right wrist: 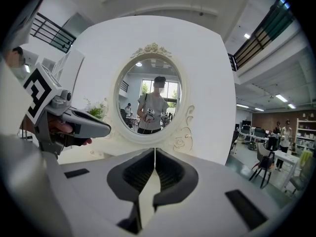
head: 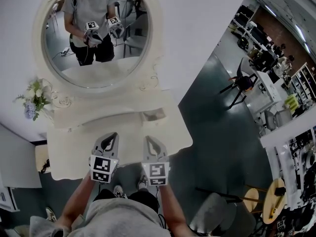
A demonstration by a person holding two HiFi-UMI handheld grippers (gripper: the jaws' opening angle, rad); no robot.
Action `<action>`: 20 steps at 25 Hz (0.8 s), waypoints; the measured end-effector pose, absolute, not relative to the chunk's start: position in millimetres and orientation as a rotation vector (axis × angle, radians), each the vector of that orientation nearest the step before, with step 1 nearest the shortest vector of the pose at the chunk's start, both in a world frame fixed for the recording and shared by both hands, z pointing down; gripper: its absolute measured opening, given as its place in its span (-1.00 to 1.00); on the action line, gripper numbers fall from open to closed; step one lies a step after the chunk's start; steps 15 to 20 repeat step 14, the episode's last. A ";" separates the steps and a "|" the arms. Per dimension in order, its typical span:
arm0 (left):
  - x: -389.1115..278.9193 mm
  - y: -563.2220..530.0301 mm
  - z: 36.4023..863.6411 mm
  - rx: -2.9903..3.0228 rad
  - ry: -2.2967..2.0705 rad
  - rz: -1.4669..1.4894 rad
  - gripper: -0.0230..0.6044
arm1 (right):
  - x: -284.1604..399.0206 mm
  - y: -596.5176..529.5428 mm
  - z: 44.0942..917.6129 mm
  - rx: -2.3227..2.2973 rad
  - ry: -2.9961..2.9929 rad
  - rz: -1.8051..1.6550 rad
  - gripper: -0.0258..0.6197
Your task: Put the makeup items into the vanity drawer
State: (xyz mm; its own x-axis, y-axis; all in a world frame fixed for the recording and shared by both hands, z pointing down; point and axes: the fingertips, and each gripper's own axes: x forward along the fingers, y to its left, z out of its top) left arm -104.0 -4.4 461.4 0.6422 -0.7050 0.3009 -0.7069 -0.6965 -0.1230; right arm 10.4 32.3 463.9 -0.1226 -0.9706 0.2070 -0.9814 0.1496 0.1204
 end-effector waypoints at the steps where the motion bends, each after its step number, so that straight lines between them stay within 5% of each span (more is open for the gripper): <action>1: -103.4 -4.0 461.3 2.840 -1.222 0.516 -0.93 | 11.3 32.5 463.2 1.906 -2.192 0.064 -0.86; 20: -96.5 3.8 459.0 2.841 -1.231 0.508 -0.93 | 19.5 39.0 459.7 1.911 -2.197 0.055 -0.86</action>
